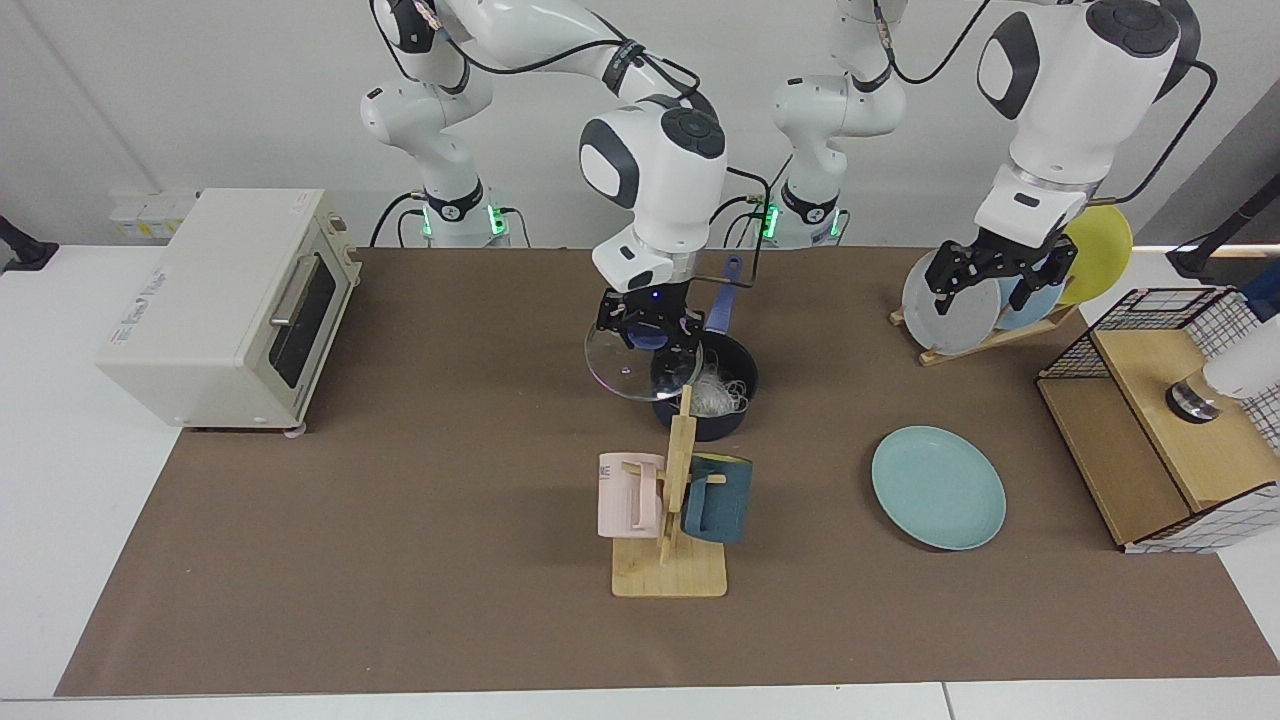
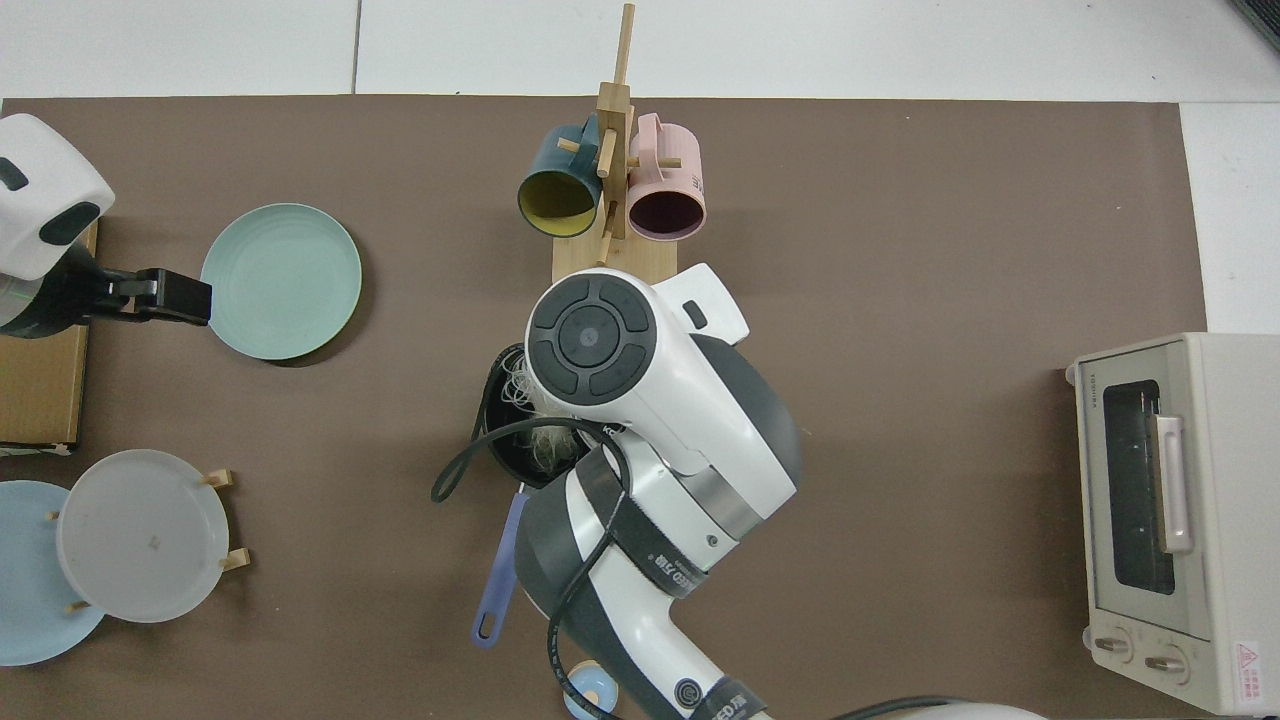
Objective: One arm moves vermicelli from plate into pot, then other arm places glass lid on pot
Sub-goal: 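Lower the glass lid onto the pot with the right gripper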
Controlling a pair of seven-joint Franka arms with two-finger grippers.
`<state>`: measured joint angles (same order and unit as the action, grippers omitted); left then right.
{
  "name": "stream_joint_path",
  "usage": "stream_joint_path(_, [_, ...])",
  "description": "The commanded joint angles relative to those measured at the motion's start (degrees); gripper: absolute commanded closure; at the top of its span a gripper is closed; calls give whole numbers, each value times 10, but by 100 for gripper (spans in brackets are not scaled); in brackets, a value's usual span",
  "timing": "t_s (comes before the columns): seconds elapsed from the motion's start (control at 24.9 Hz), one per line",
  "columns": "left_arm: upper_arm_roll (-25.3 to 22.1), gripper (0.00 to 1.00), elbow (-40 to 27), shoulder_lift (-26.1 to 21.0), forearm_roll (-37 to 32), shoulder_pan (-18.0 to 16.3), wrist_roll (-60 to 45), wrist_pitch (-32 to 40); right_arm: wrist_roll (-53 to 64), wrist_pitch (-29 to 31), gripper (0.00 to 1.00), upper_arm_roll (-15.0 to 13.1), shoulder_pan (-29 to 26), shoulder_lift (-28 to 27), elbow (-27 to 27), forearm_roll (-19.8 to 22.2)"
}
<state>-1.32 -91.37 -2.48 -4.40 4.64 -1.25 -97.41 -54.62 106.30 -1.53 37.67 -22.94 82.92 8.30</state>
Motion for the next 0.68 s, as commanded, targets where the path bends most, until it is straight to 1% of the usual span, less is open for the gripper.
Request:
stream_joint_path(0.0, [8, 0, -3, 5, 13, -13, -6, 6, -50, 51, 100, -1, 21, 5, 13, 1])
stream_joint_path(0.08, [4, 0, -4, 5, 13, -13, -5, 6, -56, 60, 100, -1, 35, -12, 6, 1])
stream_joint_path(0.2, [3, 0, -4, 6, 16, -12, -4, 6, -58, 59, 100, -1, 48, -38, -16, 3])
stream_joint_path(0.32, [9, 0, -1, 6, 15, -9, -2, 9, -63, 52, 100, -1, 58, -78, -60, 4])
stream_joint_path(0.52, [8, 0, -3, 6, 15, -8, 20, 9, -63, 60, 100, -1, 64, -89, -60, 1])
stream_joint_path(0.64, [7, 0, -4, 8, 16, -8, 40, 5, -63, 61, 100, -1, 72, -105, -65, 5])
